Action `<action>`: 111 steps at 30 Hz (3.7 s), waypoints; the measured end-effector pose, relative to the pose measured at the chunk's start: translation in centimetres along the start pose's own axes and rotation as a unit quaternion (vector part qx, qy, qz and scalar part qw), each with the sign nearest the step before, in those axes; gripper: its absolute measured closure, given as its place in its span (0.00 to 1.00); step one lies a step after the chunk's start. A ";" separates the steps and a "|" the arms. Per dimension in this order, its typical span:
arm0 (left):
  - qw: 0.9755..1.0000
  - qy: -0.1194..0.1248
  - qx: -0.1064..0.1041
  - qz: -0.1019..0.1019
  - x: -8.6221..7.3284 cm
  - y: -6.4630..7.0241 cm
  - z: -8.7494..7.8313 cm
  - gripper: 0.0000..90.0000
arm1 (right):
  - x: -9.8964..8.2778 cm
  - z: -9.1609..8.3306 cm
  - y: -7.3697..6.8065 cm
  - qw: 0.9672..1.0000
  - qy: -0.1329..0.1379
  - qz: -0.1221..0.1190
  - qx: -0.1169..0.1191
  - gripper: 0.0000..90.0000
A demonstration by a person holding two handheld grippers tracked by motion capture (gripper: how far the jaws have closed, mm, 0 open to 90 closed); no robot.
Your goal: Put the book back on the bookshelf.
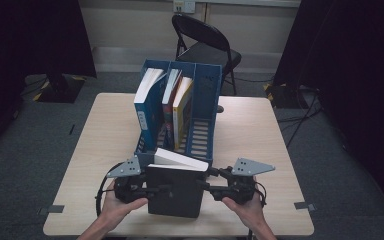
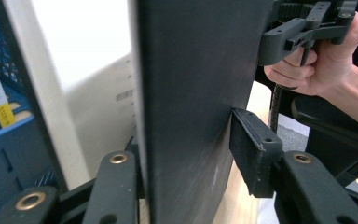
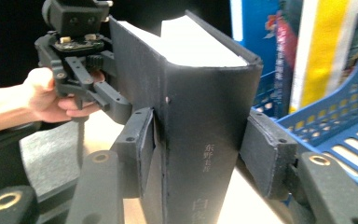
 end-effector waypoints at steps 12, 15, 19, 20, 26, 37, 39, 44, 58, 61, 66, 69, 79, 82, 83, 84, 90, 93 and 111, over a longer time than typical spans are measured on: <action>0.997 -0.001 0.068 -0.030 -1.6 -1.8 -2.6 0.44 | -0.4 2.5 -0.7 0.999 -0.038 -0.017 0.024 0.50; 0.998 -0.014 0.060 -0.025 -1.8 -1.5 -1.7 0.40 | -0.2 3.2 -1.0 0.998 -0.043 -0.019 0.031 0.50; 0.998 -0.022 0.064 -0.016 -1.9 -1.0 -1.1 0.39 | 0.0 4.0 -1.3 0.998 -0.047 -0.022 0.030 0.49; 0.997 -0.022 0.066 -0.015 -1.9 -1.0 -1.1 0.39 | 0.0 4.1 -1.3 0.998 -0.047 -0.024 0.030 0.49; 0.998 -0.028 0.061 -0.012 -2.1 -1.0 -1.0 0.36 | 0.3 5.1 -1.5 0.998 -0.037 -0.018 0.039 0.46; 0.995 -0.056 0.076 -0.017 -2.8 -1.0 -0.4 0.24 | 0.2 5.4 -2.3 0.998 -0.045 -0.038 0.032 0.57; 0.993 -0.067 0.095 -0.018 -3.1 -1.2 -0.5 0.19 | 0.1 5.3 -2.6 0.997 -0.047 -0.046 0.029 0.58; 0.993 -0.064 0.097 -0.023 -3.5 -1.4 -1.0 0.18 | 0.0 4.8 -2.7 0.997 -0.050 -0.051 0.027 0.58; 0.983 -0.089 0.144 -0.070 -4.7 -3.1 -2.1 0.17 | -0.7 1.0 -1.1 0.999 -0.042 -0.033 -0.004 0.58; 0.982 -0.097 0.146 -0.070 -4.9 -3.2 -2.0 0.17 | -0.9 0.2 -0.8 0.999 -0.039 -0.031 -0.012 0.58; 0.981 -0.099 0.151 -0.072 -5.0 -3.3 -1.9 0.17 | -1.2 -1.2 -0.2 0.999 -0.036 -0.025 -0.026 0.58; 0.981 -0.097 0.153 -0.075 -5.0 -3.4 -1.9 0.17 | -1.3 -2.0 0.2 0.999 -0.033 -0.021 -0.035 0.58; 0.980 -0.094 0.155 -0.079 -4.7 -3.6 -1.6 0.17 | -1.5 -4.5 2.0 0.997 -0.023 0.002 -0.074 0.58; 0.981 -0.096 0.152 -0.077 -4.8 -3.5 -1.4 0.17 | -1.6 -5.3 2.7 0.996 -0.018 0.007 -0.090 0.58; 0.980 -0.101 0.154 -0.078 -4.9 -3.6 -1.6 0.17 | -1.6 -5.7 3.0 0.995 -0.016 0.010 -0.097 0.58; 0.980 -0.101 0.154 -0.078 -4.9 -3.6 -1.6 0.17 | -1.6 -5.7 3.0 0.995 -0.016 0.010 -0.097 0.58; 0.978 -0.095 0.164 -0.084 -5.1 -3.8 -2.0 0.17 | -1.7 -7.1 4.1 0.992 -0.008 0.022 -0.126 0.58; 0.978 -0.094 0.166 -0.088 -5.1 -3.9 -2.1 0.17 | -1.6 -7.6 4.7 0.990 -0.005 0.027 -0.138 0.58; 0.980 -0.090 0.154 -0.084 -5.1 -3.8 -2.0 0.17 | -1.2 -8.4 7.4 0.977 0.018 0.046 -0.206 0.58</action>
Point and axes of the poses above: each handheld gripper's, and its own axes: z roughly forward along the jaws, x roughly out of its top, y roughly to its right, the point moved 3 cm from there along z, roughly forward along the jaws, and after that the axes turned 6 degrees about z, right-handed, at the moved point
